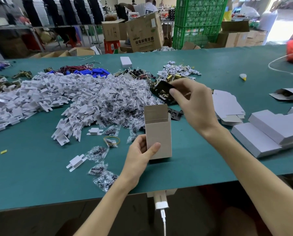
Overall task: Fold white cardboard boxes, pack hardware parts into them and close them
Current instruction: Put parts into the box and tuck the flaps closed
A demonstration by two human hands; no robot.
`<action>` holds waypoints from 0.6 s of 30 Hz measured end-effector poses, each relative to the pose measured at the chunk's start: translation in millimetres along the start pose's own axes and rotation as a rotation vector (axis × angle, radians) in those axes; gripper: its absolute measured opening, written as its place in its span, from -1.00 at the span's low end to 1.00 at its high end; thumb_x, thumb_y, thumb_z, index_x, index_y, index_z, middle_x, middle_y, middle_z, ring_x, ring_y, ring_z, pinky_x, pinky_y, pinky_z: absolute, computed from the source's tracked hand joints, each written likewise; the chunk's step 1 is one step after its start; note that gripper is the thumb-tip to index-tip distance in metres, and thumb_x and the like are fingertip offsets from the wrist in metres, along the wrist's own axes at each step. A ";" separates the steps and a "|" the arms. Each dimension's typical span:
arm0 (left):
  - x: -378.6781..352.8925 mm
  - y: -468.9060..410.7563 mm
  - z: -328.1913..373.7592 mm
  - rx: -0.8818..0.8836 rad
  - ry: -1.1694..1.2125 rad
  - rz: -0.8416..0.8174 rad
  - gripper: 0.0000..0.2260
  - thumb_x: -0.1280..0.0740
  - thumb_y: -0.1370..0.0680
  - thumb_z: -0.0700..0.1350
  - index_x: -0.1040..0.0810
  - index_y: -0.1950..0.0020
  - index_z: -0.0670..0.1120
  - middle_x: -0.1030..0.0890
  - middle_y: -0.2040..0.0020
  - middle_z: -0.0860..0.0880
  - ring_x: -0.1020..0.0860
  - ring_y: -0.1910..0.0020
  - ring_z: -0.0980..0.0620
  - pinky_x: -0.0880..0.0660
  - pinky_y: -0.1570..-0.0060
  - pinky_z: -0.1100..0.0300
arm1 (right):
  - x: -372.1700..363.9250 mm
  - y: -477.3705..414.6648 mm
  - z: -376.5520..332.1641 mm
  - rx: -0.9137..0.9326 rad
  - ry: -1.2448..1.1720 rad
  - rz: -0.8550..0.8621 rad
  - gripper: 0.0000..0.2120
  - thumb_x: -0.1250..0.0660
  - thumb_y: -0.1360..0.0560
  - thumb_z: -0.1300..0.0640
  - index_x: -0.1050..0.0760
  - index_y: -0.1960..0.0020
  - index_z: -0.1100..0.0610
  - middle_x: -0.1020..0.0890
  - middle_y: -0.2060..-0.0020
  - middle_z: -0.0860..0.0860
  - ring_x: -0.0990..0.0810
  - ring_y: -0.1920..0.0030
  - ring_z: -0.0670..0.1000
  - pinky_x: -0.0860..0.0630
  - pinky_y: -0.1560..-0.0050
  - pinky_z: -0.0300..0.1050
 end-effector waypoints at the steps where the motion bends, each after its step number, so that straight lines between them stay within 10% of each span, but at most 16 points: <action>1: -0.2 0.2 -0.1 0.002 0.002 -0.001 -0.55 -0.51 -0.47 0.01 -0.53 -0.29 -0.10 -0.72 -0.17 0.02 -0.67 -0.18 0.06 -0.61 -0.13 0.19 | 1.9 0.9 -15.5 0.069 0.006 0.024 -0.86 -0.41 -0.57 0.23 -0.66 -0.11 0.16 -0.69 0.14 -0.05 -0.62 0.16 -0.13 -0.50 0.11 -0.39; 9: 0.2 -0.1 -1.2 0.002 0.015 0.006 -0.57 -0.52 -0.46 -0.01 -0.53 -0.26 -0.10 -0.73 -0.15 0.01 -0.68 -0.17 0.04 -0.61 -0.09 0.20 | -28.4 12.9 -29.9 0.174 0.371 -0.292 -0.86 -0.36 -0.61 0.19 -0.66 -0.11 0.15 -0.71 0.05 0.05 -0.51 -0.01 0.10 -0.45 -0.12 0.11; 18: -0.1 -1.0 -1.8 0.002 0.011 0.006 -0.59 -0.52 -0.46 -0.01 -0.54 -0.24 -0.09 -0.73 -0.13 0.01 -0.68 -0.15 0.04 -0.61 -0.07 0.19 | -46.4 24.7 -11.5 0.097 0.575 -0.408 -0.86 -0.31 -0.65 0.05 -0.64 -0.12 -0.05 -0.53 0.16 -0.02 -0.26 -0.03 0.04 -0.15 -0.09 -0.03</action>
Point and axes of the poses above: each hand's wrist, its own y-axis away from the middle knuckle, its own x-axis out of the back of the hand, z = x × y, the point moved 8 cm from there along -y, towards the middle knuckle
